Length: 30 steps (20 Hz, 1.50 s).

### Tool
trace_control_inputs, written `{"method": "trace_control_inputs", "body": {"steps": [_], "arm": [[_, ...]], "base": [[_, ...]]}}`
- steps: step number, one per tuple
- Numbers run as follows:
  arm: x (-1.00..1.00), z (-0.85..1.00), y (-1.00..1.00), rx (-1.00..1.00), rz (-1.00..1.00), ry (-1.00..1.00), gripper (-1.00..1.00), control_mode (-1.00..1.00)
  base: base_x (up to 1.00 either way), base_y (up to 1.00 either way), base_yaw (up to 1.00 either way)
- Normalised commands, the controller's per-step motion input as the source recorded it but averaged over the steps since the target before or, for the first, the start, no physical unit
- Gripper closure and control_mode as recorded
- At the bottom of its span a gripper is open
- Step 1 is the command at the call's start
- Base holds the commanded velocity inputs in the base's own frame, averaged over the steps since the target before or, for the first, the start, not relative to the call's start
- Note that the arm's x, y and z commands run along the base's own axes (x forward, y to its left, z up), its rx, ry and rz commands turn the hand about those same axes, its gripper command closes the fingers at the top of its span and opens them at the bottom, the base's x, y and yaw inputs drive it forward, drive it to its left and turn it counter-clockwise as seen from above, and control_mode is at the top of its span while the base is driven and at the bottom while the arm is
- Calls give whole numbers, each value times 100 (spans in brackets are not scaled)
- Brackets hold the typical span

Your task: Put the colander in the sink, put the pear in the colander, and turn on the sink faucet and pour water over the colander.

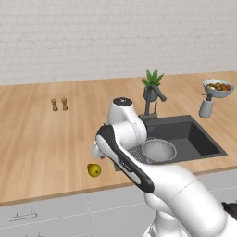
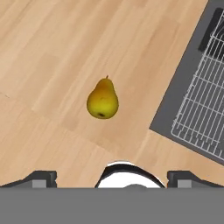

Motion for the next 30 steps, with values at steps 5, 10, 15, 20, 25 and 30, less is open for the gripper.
{"method": "trace_control_inputs", "body": {"steps": [5,10,15,20,25,30], "arm": [[0,0,17,0,-6,6,-100,-100],[0,-14,6,0,-2,10,-100,-100],[1,-23,4,0,0,9,-100,-100],[6,-17,11,0,0,10,-100,-100],[10,-12,4,0,0,4,-100,-100],[24,-20,14,-3,0,3,-100,-100]], "base": [[0,0,0],[0,0,0],[0,0,0],[0,0,0],[0,0,0],[0,0,0]]}}
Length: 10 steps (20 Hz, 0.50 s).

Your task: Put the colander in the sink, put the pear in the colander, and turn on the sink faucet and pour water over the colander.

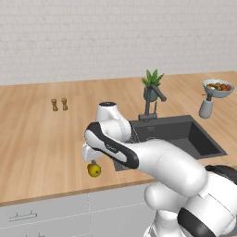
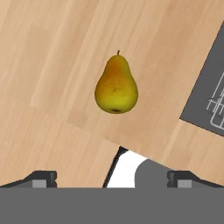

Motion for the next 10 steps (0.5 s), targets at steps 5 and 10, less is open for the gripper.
{"method": "trace_control_inputs", "body": {"steps": [5,10], "arm": [[25,-22,21,-2,0,5,-100,-100],[24,-22,8,-1,0,4,-100,-100]], "base": [[0,0,0],[0,0,0]]}}
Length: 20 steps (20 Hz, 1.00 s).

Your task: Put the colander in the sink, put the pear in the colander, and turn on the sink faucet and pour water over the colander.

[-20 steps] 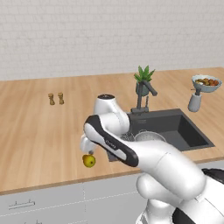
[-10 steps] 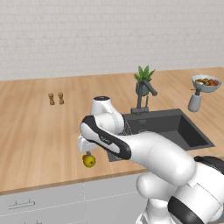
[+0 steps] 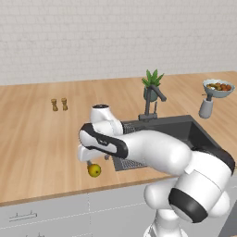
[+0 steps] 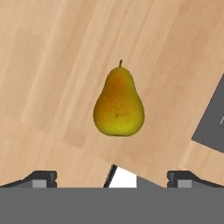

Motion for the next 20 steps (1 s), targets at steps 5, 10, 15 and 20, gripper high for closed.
{"method": "trace_control_inputs", "body": {"steps": [5,10,15,20], "arm": [[26,-20,5,0,0,2,-100,-100],[21,-24,9,0,0,2,-100,-100],[8,-27,15,0,0,5,-100,-100],[1,-28,3,0,0,8,-100,-100]], "base": [[0,0,0],[0,0,0],[0,0,0],[0,0,0]]}}
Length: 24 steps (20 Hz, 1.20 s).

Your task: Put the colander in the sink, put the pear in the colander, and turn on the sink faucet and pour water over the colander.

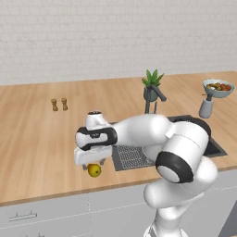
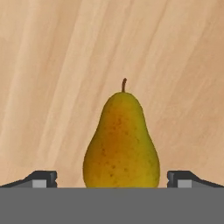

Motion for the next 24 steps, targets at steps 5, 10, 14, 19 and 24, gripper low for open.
{"method": "trace_control_inputs", "body": {"steps": [5,10,14,19,24], "arm": [[0,-26,0,0,0,8,-100,-100],[0,-32,2,0,0,7,-100,-100],[0,-27,2,0,0,6,100,-100],[-21,-16,-6,0,-1,5,100,-100],[-49,26,-31,0,-9,-3,100,-100]], "base": [[0,0,0],[0,0,0],[0,0,0],[0,0,0],[0,0,0]]}}
